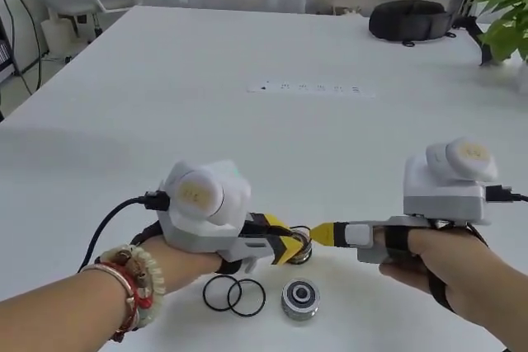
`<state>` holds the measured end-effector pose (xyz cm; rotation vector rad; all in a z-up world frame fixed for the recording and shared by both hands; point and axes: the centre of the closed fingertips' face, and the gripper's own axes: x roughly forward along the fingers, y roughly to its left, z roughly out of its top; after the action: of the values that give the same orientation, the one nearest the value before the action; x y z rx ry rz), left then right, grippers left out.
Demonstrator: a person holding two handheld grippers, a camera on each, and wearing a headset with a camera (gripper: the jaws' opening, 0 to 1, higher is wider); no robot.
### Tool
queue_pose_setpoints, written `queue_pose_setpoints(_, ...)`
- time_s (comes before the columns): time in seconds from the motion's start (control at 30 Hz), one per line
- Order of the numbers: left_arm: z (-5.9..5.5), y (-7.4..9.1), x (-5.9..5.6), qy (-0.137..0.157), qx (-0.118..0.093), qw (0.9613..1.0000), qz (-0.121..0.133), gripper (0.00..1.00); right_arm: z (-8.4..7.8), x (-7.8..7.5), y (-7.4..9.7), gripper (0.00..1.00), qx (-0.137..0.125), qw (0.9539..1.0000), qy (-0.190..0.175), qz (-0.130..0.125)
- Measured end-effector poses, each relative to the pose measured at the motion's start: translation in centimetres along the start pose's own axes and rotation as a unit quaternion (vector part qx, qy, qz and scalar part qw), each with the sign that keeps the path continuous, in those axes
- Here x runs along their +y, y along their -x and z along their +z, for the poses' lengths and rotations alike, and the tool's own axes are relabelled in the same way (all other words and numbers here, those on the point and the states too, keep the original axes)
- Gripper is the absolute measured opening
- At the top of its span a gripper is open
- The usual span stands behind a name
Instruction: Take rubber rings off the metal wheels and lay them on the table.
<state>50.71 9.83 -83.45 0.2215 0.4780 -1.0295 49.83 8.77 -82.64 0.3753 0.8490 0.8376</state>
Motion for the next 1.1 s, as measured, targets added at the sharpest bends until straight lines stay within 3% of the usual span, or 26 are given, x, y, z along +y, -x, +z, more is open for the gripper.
queue_pose_setpoints(0.57,0.4,0.3,-0.2,-0.008,0.012,0.9998,-0.013,0.07,0.2,-0.7,0.2,0.0,0.002,0.9999,0.001,-0.012)
queue_pose_setpoints(0.8,0.8,0.4,-0.7,-0.033,0.015,0.9991,-0.024,0.13,0.3,-1.0,0.3,0.0,-0.001,0.9999,-0.005,-0.016)
queue_pose_setpoints(1.0,1.0,0.5,-1.2,-0.026,0.016,0.9988,-0.038,0.2,0.6,-1.2,0.4,0.0,-0.006,0.9998,-0.008,-0.016)
queue_pose_setpoints(1.1,1.1,0.7,-1.1,-0.036,0.017,0.9985,-0.039,0.2,0.6,-1.3,0.4,0.0,-0.008,0.9998,-0.009,-0.017)
